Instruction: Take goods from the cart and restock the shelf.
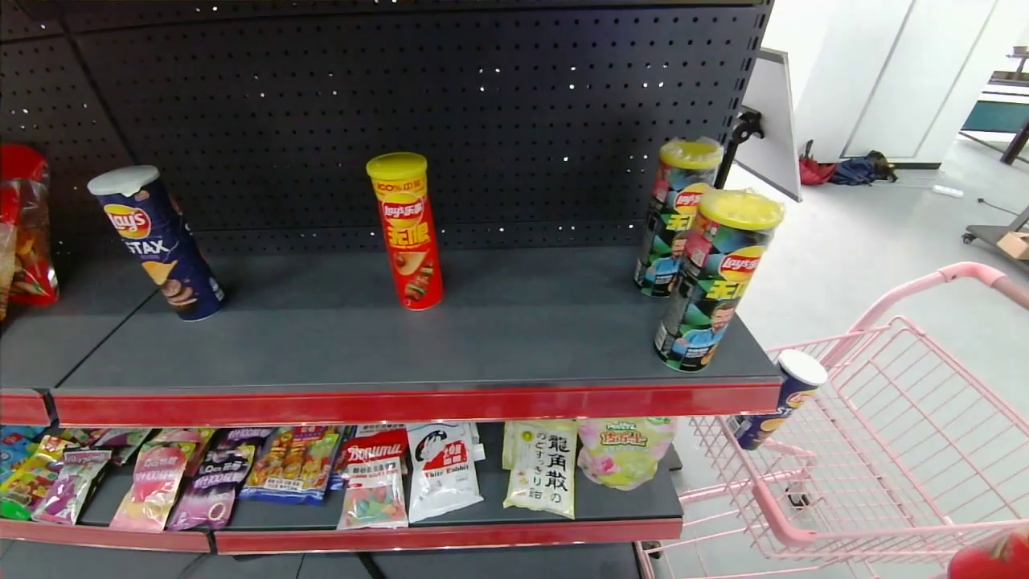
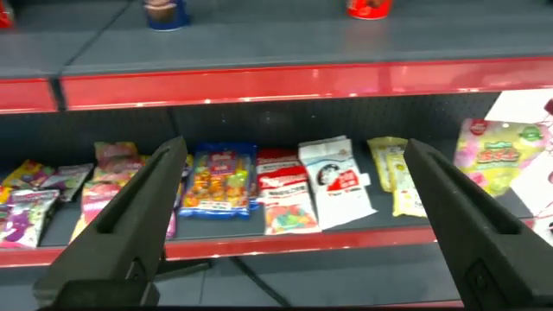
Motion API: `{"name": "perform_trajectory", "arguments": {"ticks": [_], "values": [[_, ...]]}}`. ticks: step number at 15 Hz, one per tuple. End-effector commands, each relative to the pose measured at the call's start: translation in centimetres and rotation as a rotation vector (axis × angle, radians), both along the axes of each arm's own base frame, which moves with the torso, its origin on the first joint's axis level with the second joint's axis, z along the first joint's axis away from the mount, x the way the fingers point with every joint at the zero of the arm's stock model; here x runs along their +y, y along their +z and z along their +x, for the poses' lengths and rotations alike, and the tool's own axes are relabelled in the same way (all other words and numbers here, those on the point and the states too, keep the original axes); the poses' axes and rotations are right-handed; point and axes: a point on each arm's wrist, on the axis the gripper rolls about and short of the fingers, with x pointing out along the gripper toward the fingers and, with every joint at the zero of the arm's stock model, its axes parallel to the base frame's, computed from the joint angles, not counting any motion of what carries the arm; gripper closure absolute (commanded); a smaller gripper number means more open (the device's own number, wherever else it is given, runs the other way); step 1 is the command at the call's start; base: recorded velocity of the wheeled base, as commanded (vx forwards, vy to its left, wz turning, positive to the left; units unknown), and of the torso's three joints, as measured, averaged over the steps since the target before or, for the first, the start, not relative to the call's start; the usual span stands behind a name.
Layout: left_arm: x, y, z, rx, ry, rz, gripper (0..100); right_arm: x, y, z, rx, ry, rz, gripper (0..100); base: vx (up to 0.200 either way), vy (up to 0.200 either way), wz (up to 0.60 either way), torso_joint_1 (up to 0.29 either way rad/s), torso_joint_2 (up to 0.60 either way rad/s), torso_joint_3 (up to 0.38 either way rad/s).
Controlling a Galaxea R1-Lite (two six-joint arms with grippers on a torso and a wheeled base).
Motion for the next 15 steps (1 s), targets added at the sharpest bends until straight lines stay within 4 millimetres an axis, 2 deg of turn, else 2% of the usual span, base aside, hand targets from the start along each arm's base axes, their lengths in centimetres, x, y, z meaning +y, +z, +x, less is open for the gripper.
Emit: {"name": "perform_trajectory", "arguments": {"ticks": [1, 5, 11, 14, 15], "values": [[0.0, 0.0, 0.0, 0.000, 0.000, 0.000, 0, 0.0, 0.0, -0.2, -0.014, 0.014, 0.003, 100, 0.000, 0.200, 0.00, -0.002, 0.00, -0.002], [0.0, 0.0, 0.0, 0.000, 0.000, 0.000, 0, 0.0, -0.1, -0.5, -0.026, 0.017, 0.000, 100, 0.000, 0.200, 0.00, 0.000, 0.00, 0.002], [0.0, 0.0, 0.0, 0.000, 0.000, 0.001, 0, 0.1, -1.8, -1.1, -0.034, 0.118, 0.012, 100, 0.000, 0.200, 0.00, -0.001, 0.00, 0.005], [0.0, 0.0, 0.0, 0.000, 0.000, 0.001, 0, 0.1, -1.8, -1.1, -0.034, 0.118, 0.014, 100, 0.000, 0.000, 0.00, 0.000, 0.00, 0.000], [0.0, 0.0, 0.0, 0.000, 0.000, 0.001, 0, 0.1, -1.8, -1.1, -0.033, 0.118, 0.014, 100, 0.200, 0.000, 0.00, 0.002, 0.00, 0.002]]}}
